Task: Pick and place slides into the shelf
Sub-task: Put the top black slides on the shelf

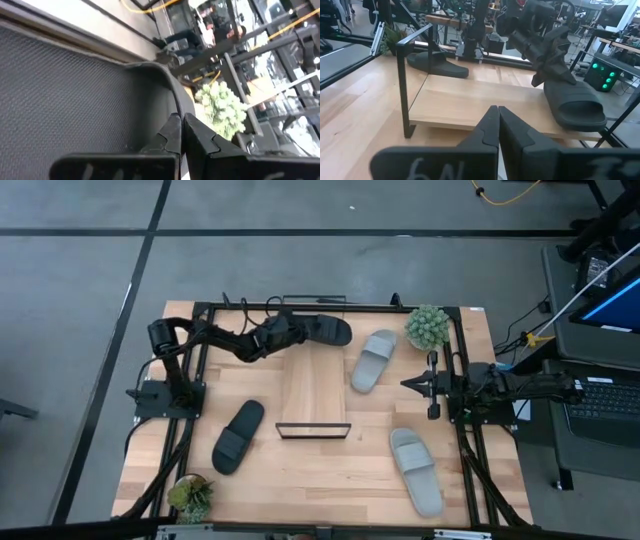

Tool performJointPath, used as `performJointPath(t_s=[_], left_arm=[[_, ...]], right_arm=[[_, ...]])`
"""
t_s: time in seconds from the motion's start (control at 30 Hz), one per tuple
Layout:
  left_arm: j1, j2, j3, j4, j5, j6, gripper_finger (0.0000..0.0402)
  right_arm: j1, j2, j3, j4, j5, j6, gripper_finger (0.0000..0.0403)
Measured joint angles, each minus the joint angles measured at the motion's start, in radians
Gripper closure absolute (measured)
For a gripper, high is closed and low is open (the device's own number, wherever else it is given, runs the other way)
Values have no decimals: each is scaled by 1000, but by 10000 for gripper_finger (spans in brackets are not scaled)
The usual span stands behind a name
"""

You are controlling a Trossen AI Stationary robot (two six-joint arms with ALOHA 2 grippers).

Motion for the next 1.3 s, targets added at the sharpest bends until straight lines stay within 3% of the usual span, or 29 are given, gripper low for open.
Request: performJointPath(t_s=[1.3], left_arm=[[-63, -2, 0, 55, -190, 14, 402]], right_arm=[[0, 0, 0, -54, -1, -1, 396]])
